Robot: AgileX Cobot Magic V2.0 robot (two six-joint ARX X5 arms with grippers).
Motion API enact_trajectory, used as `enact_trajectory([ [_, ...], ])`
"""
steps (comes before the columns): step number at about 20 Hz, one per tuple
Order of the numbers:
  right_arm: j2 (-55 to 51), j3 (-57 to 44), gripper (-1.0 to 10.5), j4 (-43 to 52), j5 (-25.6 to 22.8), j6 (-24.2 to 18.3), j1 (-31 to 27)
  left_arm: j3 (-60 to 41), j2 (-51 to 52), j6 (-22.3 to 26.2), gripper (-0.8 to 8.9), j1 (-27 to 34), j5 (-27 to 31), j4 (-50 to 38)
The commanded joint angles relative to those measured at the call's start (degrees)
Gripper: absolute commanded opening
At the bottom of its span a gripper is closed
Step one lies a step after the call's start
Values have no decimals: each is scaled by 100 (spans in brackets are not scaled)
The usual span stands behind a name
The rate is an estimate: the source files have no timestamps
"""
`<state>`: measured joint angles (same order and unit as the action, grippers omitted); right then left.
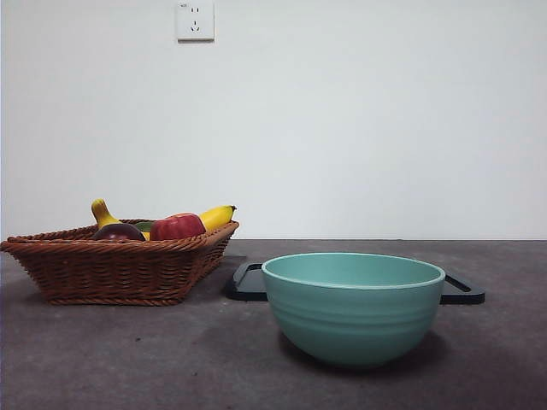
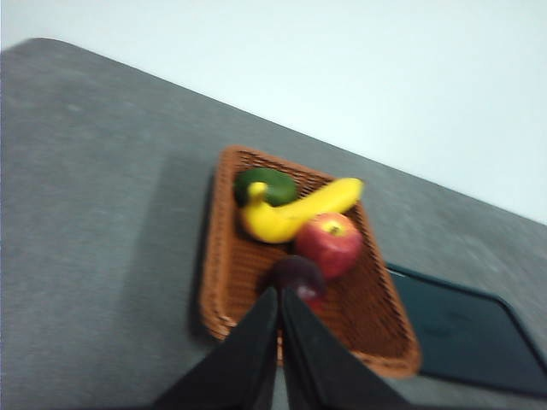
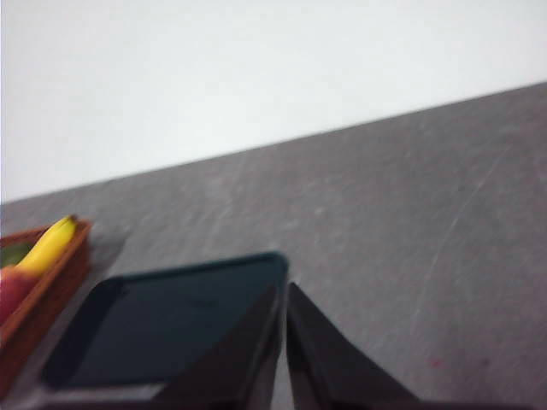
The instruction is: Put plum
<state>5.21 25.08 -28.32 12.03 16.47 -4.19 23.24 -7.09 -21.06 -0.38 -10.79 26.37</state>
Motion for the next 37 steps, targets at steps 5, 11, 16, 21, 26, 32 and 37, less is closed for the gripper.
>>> enact_trajectory([
  [5, 916, 1062, 6, -1231, 968, -702, -7, 979, -796, 822, 9, -2, -811, 776],
  [11, 1659, 1768, 6, -2052, 1558, -1250, 79, 1582, -1499, 1351, 9, -11, -1572, 1508],
  [16, 2133, 2251, 6, -2452, 1714, -1338, 389, 2013, -2052, 1759, 9, -107, -2026, 2098],
  [21, 2793, 2706, 6, -3296, 1714, -1700, 920, 2455, -2570, 2159, 9, -358, -2232, 2673],
  [26, 3082, 2752, 6, -3620, 1711, -1875, 1410, 2621, -2771, 2428, 9, -538, -2229, 3147],
  [32, 3106, 2752, 33, -3602, 1709, -1882, 1510, 2621, -2771, 2420, 68, -538, -2225, 3128],
  [37, 3106, 2752, 373, -3602, 1707, -1838, 1510, 2621, -2771, 2319, 425, -538, -2223, 3128],
])
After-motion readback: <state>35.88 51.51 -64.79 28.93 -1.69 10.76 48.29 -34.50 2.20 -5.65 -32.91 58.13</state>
